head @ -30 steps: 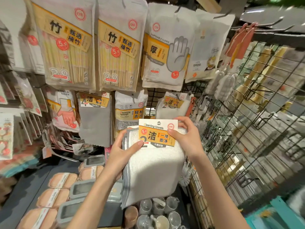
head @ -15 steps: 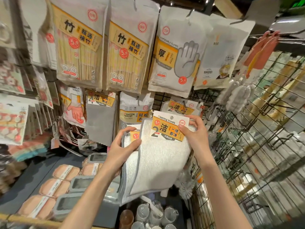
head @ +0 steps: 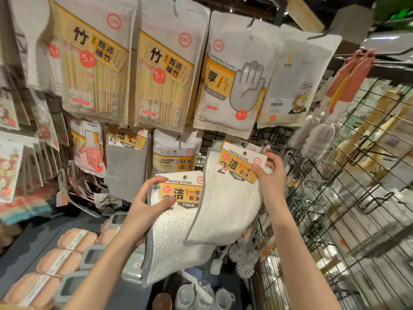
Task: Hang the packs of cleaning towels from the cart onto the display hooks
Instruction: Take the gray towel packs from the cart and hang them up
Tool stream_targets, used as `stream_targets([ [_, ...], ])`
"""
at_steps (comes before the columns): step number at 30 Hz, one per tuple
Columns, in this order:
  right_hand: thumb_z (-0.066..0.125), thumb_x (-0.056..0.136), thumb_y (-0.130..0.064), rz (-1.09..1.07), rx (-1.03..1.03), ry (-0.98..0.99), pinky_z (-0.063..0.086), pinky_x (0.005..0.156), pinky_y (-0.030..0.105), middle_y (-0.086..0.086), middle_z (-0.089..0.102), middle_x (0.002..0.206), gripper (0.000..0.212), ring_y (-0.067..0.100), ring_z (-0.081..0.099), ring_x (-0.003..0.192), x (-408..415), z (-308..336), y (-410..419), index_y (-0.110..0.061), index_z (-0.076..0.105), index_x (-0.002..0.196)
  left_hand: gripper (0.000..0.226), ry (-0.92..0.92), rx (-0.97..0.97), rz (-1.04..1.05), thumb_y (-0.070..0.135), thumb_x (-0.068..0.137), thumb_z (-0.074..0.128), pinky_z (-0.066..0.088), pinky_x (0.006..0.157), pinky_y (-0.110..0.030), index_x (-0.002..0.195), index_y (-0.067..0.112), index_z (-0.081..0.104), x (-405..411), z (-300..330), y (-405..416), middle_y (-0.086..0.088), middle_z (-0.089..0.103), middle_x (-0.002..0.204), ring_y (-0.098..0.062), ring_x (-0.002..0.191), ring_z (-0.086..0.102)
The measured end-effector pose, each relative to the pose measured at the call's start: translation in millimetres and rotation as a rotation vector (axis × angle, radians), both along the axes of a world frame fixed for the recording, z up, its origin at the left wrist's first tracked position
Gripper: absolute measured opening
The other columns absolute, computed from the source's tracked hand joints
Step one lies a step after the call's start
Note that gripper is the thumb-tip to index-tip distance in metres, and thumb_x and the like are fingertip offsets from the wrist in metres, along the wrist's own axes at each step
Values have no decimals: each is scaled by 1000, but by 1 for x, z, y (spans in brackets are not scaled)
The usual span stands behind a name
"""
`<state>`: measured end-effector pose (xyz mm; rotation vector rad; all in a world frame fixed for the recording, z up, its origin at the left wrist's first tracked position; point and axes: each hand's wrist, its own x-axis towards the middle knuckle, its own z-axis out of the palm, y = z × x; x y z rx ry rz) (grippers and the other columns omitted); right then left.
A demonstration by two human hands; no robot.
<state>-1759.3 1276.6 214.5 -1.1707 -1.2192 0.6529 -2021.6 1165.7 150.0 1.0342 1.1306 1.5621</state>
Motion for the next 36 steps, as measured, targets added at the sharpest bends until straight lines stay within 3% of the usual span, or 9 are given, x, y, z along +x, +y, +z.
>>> stream_targets([
  [4,68,82,-2,-30,-2,14,54,78,29,-14,58,97,37,10,57,102,2,-2,7,-31,56,101,42,-15,-7,-4,2,81,72,52,64,-14,96,41,65,-1,-1,0,0,71,109,-6,87,71],
  [10,68,81,-1,-70,-20,44,56,79,35,0,60,103,40,17,61,101,7,-8,17,-26,57,111,42,-8,-12,-14,3,81,72,53,64,-15,97,41,65,-3,-4,-1,-1,70,111,-8,89,71],
  [14,69,80,-1,-76,-2,49,56,68,24,0,60,100,43,10,62,92,4,-9,26,-26,53,110,42,-9,-24,1,4,80,73,54,64,-17,97,41,65,-6,-9,1,2,73,106,-10,90,71],
  [20,68,81,0,-93,8,20,47,55,8,-14,56,94,36,-19,57,76,1,-18,44,-21,52,105,42,16,-35,31,6,79,74,51,76,-31,98,42,65,-15,-15,2,5,73,105,-14,93,71],
  [23,69,81,0,-102,13,9,46,57,7,-15,53,95,36,-22,54,76,0,-18,54,-20,52,106,41,20,-47,43,8,78,75,52,78,-34,99,42,65,-21,-18,2,5,73,103,-17,94,71],
  [28,70,79,-1,-140,-5,-45,49,72,20,5,54,105,36,9,56,91,-4,-15,73,-16,53,108,42,-22,-42,39,17,65,78,55,65,-19,97,41,66,-26,-17,0,5,75,100,-11,87,71],
  [29,70,79,-2,-158,-6,-72,47,73,16,7,51,108,36,14,54,94,-4,-15,77,-16,54,107,41,-24,-40,38,16,65,77,54,64,-17,97,40,67,-26,-17,0,5,75,100,-10,87,71],
  [31,71,78,-2,-183,-6,-112,40,67,3,5,45,110,36,15,52,95,-5,-13,82,-16,55,107,41,-23,-39,30,15,67,77,55,65,-18,98,40,66,-27,-17,1,4,74,102,-11,89,71],
  [36,72,78,-2,-195,-3,-178,35,70,2,10,44,119,37,15,54,94,-4,-14,83,-9,57,111,52,-14,-38,17,33,56,81,54,74,-26,106,41,65,-27,-19,-1,4,73,107,-13,95,71],
])
